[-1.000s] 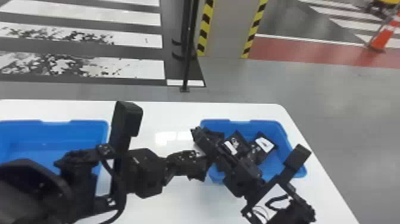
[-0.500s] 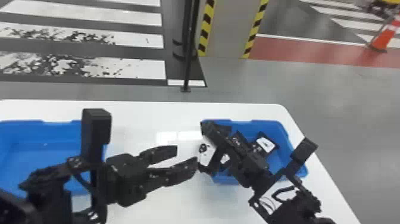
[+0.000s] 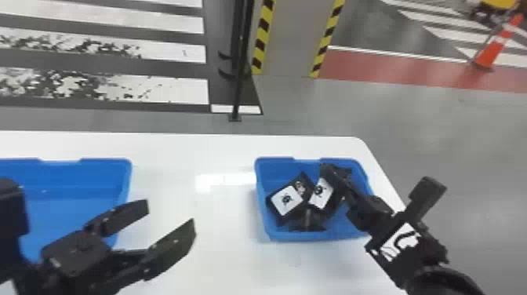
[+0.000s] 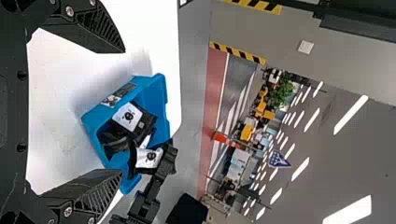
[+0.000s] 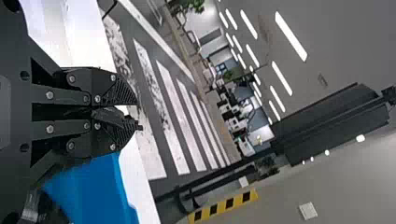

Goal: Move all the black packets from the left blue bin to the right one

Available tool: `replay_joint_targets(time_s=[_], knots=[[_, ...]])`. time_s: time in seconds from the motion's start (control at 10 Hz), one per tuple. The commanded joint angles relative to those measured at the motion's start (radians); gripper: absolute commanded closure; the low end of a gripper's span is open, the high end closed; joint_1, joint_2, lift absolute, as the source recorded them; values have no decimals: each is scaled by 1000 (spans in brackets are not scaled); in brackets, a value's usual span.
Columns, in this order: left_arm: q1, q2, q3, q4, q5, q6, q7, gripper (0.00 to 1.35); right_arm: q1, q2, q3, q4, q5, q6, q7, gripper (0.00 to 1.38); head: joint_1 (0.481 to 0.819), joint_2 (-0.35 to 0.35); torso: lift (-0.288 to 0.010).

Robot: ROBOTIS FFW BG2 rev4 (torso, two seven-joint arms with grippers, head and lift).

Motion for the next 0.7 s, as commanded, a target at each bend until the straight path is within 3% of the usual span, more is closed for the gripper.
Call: replay_joint_targets(time_s=[0.0, 0.1, 0.3, 0.4, 0.6], knots=[[87, -21, 64, -25, -6, -32, 0, 130, -31, -11, -28, 82, 30, 0, 0, 1082, 695, -279, -140], [129, -41, 108, -30, -8, -56, 0, 130, -50, -21, -28, 117, 52, 0, 9, 884, 695, -298, -140], [168, -50, 152, -40, -10, -96, -3, 131, -50, -23, -28, 117, 84, -56, 12, 358, 695, -272, -140], [198, -53, 172, -52, -22, -140, -5, 131, -4, -12, -40, 55, 128, -96, 3, 211, 695, -267, -140], [259, -82, 231, -52, -40, -238, -5, 131, 153, 51, -88, -151, 229, -140, -29, 124, 695, -256, -140]])
